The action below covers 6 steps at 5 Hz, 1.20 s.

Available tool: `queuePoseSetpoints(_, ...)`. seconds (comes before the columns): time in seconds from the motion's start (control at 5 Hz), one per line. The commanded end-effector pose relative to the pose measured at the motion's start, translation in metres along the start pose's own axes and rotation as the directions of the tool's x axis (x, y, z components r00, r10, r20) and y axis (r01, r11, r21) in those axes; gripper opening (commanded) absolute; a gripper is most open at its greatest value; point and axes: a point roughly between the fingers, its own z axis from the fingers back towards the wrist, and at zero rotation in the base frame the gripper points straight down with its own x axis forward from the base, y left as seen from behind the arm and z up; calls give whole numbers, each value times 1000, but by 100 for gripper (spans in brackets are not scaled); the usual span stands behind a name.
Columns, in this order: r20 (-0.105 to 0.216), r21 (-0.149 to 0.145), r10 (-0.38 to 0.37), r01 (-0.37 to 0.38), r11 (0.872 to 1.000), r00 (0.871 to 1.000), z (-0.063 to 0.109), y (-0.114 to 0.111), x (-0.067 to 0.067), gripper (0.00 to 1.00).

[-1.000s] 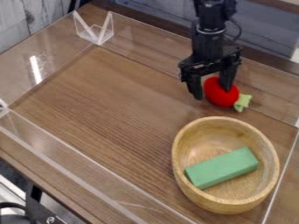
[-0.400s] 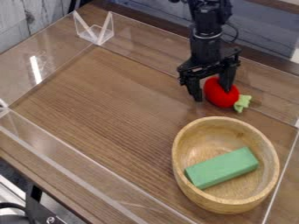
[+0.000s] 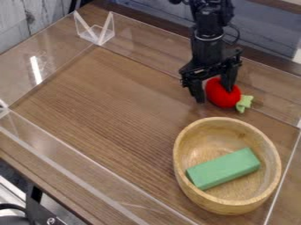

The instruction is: Move the red object to the left side of the table

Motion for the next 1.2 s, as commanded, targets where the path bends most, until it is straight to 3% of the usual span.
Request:
queuePoseSetpoints(0.0, 14, 23, 32, -33, 999, 999, -22, 4, 5, 100)
queuePoseSetpoints(0.2, 17, 20, 45, -45, 999, 999, -22, 0, 0, 0)
queuePoseSetpoints(0.4, -7, 0, 53, -53, 999, 999, -5, -2, -7, 0)
queuePoseSetpoints(1.0, -104, -116, 81, -93, 989, 991, 72, 3, -10, 0)
